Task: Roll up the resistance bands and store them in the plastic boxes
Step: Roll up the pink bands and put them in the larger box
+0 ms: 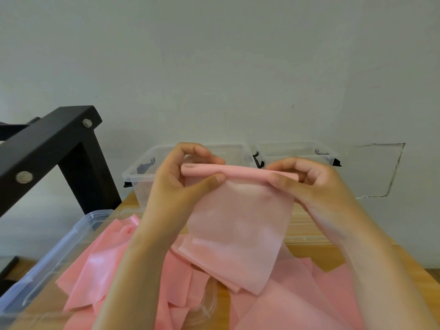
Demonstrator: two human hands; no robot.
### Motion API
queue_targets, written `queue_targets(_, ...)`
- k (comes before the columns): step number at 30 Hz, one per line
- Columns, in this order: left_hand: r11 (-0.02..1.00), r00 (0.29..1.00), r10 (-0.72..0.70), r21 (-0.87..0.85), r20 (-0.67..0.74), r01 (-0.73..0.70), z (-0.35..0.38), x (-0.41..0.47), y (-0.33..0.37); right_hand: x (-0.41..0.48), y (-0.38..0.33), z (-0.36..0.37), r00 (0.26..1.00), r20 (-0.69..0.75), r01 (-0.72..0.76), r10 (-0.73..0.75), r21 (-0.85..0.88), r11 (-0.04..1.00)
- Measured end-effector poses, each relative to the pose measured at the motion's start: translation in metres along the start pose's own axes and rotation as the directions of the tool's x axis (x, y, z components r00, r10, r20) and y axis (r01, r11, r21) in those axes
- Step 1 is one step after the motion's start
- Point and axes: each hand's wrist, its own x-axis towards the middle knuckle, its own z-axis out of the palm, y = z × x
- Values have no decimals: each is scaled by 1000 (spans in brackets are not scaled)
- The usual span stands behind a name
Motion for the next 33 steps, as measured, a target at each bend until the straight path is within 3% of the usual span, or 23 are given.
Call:
queue_targets(5, 988, 987, -152, 32, 45, 151, 2, -4, 2, 1, 0, 0, 994, -68, 85, -83, 21, 996)
queue_targets(10, 997, 997, -72, 40, 9, 71, 1, -2, 2, 1, 2, 0, 1000, 2, 8, -8, -12, 1000)
queue_targets(15, 990, 991, -102, 110, 83, 92, -2, -2, 1, 1, 1, 1, 996, -55, 70, -74, -61, 996)
queue_targets(18, 986, 996, -71, 155, 55, 62, -2, -1, 0, 1, 0, 1, 998, -10, 54, -54, -35, 998)
queue_targets(22, 992, 1000, 9, 125, 7, -10, 0, 0, 0, 1, 0, 2, 1000, 20, 8, -7, -22, 1000)
queue_targets(27, 993, 995, -88, 88, 44, 84, 2, -2, 1, 0, -2, 4, 996, -62, 69, -69, -5, 998)
queue_targets(33, 999, 1000, -3, 37, 17, 2, 1, 0, -1, 1, 3, 4, 1000, -20, -6, 5, -25, 1000)
